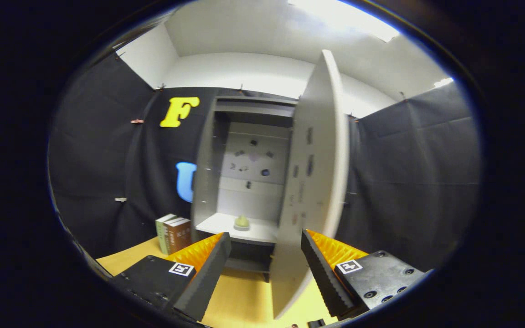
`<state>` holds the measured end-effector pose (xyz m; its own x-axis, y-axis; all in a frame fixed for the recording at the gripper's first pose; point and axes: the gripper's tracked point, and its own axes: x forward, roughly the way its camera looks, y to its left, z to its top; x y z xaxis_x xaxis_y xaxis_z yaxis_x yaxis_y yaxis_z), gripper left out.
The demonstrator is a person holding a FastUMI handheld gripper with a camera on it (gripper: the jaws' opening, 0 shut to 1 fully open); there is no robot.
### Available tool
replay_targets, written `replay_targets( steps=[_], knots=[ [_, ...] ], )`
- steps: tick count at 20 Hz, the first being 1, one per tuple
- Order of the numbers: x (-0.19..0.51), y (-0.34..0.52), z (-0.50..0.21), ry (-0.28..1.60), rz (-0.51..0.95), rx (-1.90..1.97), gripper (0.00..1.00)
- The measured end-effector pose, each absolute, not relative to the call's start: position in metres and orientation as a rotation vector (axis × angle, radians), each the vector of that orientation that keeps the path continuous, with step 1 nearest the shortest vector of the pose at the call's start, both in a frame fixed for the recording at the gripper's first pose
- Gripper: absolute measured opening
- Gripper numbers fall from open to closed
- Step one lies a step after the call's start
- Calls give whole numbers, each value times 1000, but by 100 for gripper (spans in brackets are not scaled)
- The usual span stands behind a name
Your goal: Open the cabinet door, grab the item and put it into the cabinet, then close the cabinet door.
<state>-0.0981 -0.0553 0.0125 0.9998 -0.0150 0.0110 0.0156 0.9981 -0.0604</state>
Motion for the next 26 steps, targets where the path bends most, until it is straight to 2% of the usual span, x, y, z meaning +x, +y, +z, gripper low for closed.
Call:
replay_targets(
  steps=[3, 7, 12, 17, 19, 26],
  knots=[
    [-118, -118, 25, -30, -161, -26, 97],
    [-111, -171, 17, -13, -240, -32, 97],
    [-70, -188, 0, 0, -162, 30, 97],
    [-33, -165, -13, 11, -10, 0, 98],
    [-26, -163, -18, 26, -4, -14, 95],
    [-27, -123, -19, 49, 29, 4, 95]
  ],
)
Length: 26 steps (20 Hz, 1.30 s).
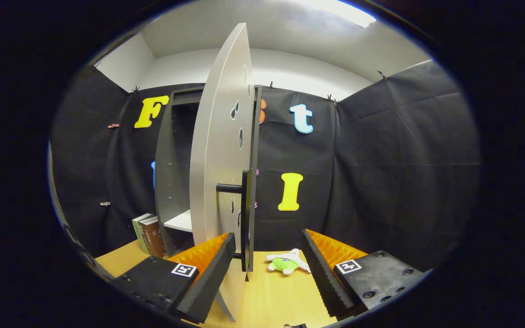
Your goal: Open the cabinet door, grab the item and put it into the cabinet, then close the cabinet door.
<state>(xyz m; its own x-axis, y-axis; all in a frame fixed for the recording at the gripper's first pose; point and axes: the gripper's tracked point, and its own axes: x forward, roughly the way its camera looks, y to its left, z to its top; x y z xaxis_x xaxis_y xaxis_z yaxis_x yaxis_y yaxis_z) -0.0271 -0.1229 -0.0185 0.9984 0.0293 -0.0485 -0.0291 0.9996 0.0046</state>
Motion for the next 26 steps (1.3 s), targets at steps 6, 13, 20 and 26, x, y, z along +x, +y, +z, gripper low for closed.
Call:
replay_targets(
  steps=[6, 13, 20, 26],
  knots=[
    [-13, -31, -20, 58, 192, 15, 95],
    [19, 95, -35, 58, 482, 80, 96],
    [55, 71, -44, 69, 357, 8, 98],
    [82, 33, -52, 77, 110, -114, 98]
  ],
)
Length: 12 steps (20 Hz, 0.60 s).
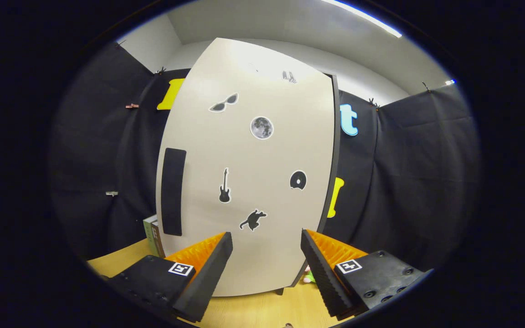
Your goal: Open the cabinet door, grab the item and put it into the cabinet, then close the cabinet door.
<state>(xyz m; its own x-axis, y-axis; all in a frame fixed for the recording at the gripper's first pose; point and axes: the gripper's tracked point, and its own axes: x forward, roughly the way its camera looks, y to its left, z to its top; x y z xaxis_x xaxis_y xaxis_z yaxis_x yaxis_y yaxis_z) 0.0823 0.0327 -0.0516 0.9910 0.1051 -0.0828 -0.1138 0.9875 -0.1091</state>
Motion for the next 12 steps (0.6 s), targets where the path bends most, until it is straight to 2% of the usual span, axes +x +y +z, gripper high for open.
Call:
replay_targets(
  steps=[12],
  knots=[
    [83, 36, -41, 67, 157, -8, 97]
  ],
)
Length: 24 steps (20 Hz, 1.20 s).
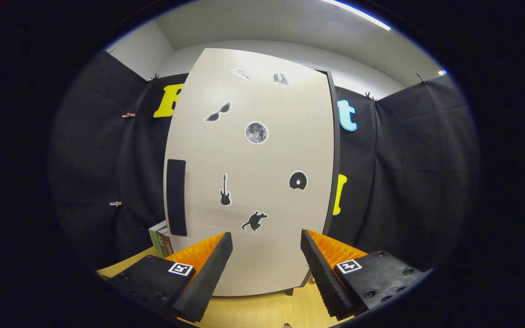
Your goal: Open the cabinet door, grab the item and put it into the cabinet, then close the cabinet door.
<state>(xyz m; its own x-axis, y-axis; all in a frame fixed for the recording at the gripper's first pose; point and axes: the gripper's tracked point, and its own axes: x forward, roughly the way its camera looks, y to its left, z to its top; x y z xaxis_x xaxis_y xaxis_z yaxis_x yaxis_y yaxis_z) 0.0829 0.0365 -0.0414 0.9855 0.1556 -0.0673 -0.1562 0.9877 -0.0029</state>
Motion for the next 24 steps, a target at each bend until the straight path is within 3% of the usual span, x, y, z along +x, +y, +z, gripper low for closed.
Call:
replay_targets(
  steps=[24],
  knots=[
    [94, 32, -40, 117, 172, -3, 98]
  ],
)
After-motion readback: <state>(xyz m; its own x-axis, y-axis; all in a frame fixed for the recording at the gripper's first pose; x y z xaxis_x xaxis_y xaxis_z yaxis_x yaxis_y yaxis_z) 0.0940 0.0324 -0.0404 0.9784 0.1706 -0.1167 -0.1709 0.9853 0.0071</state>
